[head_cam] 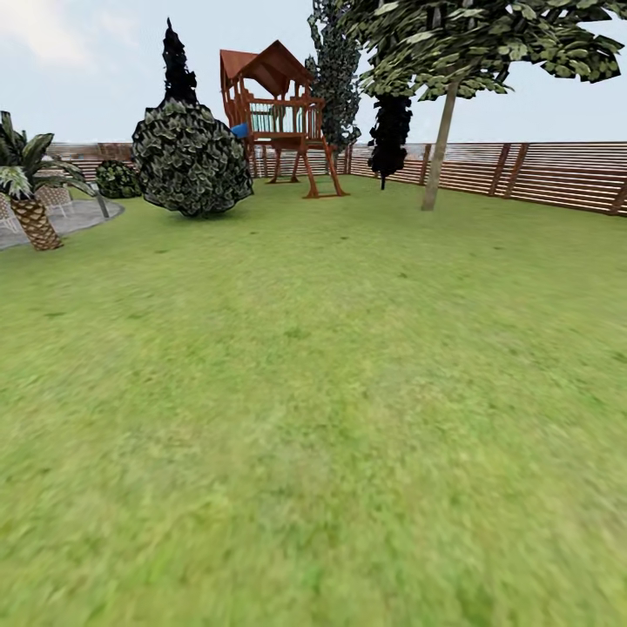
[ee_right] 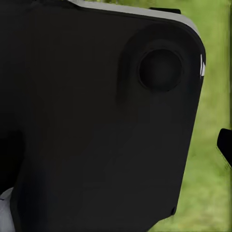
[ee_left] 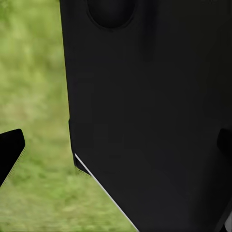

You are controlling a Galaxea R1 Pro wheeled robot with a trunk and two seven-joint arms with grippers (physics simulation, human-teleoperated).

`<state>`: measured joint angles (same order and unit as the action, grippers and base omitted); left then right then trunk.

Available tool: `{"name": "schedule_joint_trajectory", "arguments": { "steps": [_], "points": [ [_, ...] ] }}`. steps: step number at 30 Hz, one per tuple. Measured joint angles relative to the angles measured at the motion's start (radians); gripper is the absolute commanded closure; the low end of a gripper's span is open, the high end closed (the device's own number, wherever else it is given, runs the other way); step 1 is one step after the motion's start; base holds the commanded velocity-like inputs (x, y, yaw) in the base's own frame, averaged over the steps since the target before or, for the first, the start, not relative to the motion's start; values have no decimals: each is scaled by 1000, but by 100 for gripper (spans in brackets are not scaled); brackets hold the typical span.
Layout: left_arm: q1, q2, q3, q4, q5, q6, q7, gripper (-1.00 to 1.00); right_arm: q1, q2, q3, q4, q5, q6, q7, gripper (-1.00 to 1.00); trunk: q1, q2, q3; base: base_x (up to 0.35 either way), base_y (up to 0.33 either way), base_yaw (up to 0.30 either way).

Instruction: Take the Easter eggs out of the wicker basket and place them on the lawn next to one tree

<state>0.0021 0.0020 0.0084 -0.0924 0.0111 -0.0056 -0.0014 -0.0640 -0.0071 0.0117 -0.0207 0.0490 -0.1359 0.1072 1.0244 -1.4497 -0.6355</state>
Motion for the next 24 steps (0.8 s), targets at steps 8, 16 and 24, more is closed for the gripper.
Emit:
{"name": "schedule_joint_trajectory", "arguments": {
  "steps": [8, 16, 24],
  "points": [
    [0, 1, 0, 0, 0, 0, 0, -100, 0, 1, 1, -1, 0, 0, 0, -100, 0, 0, 0, 320, 0, 0],
    [0, 0, 0, 0, 0, 0, 0, -100, 0, 1, 4, -3, 3, 0, 0, -100, 0, 0, 0, 320, 0, 0],
    [0, 0, 0, 0, 0, 0, 0, -100, 0, 0, 5, -3, 4, 0, 0, -100, 0, 0, 0, 320, 0, 0]
  ]
}}
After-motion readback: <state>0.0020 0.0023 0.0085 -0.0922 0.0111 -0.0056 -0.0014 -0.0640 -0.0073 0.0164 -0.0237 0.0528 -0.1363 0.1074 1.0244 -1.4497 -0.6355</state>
